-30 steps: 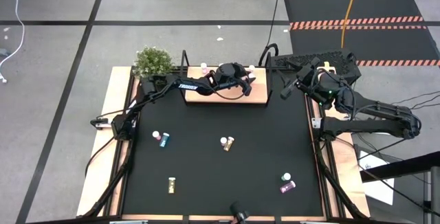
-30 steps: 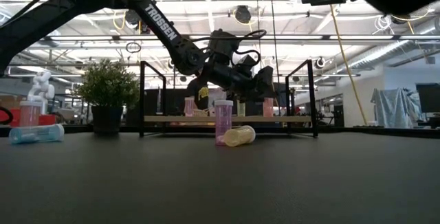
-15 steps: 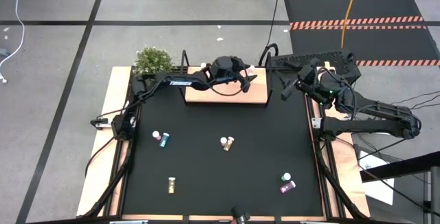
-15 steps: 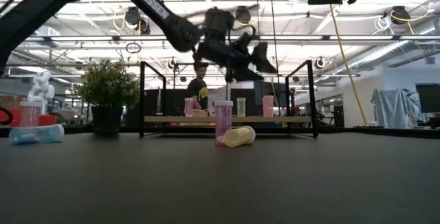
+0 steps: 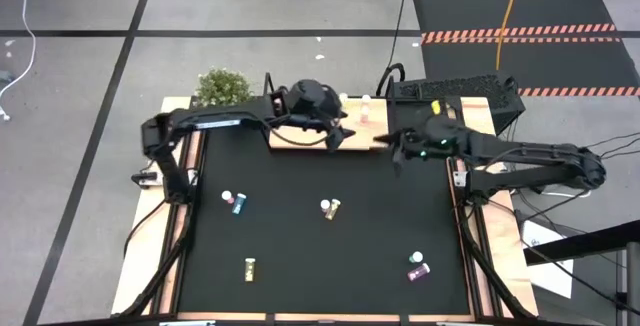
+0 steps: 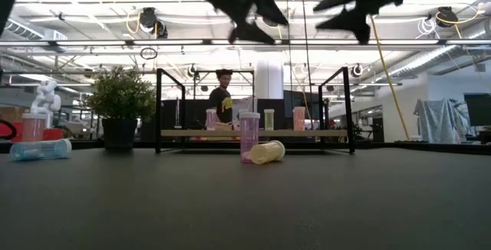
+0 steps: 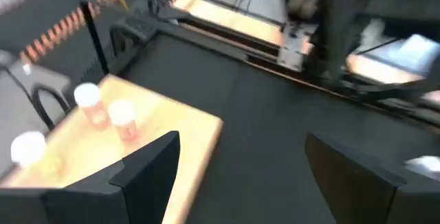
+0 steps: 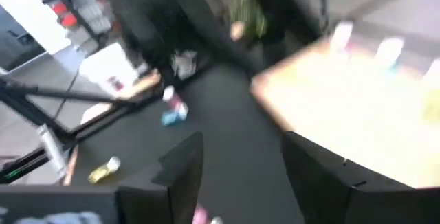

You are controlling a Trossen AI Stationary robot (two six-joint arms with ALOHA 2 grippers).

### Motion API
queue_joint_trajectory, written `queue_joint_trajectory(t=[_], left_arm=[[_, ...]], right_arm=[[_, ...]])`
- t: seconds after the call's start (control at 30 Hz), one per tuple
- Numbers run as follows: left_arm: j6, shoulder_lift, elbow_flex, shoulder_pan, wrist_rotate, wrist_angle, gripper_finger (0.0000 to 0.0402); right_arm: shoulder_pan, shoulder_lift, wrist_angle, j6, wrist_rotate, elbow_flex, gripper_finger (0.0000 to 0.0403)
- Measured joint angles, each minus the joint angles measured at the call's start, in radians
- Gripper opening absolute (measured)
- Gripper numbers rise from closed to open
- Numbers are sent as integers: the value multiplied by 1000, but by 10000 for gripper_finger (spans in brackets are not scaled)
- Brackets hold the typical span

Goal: Pick and place medicine bottles onto shelf by color
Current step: Put the top yellow pill bottle on the shelf aligned with the other yellow pill bottle

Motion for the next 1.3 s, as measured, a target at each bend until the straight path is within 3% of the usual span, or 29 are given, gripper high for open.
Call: queue_joint_trajectory(t=[0.2, 0.47, 0.63, 0.77, 0.93, 1.1, 1.3], left_arm=[[-155, -155, 0, -21, -38, -99, 315], [68, -230, 0, -12, -40, -152, 315], [-35, -242, 0, 27, -48, -346, 315], [-19, -249, -2, 26, -57, -573, 315], [29, -251, -43, -3, -89, -601, 315], [64, -253, -87, -29, -89, -523, 315], [24, -252, -121, -51, -88, -466, 315]], right_arm=[[151, 113, 27, 173, 77, -21, 165], [319, 268, 113, 445, 132, -19, 166], [419, 405, 121, 709, 110, -18, 166], [483, 522, 114, 887, 124, 30, 166], [524, 648, 90, 1029, 163, 145, 166], [533, 754, -55, 1191, 156, 303, 166], [533, 848, -387, 1327, 160, 490, 166]])
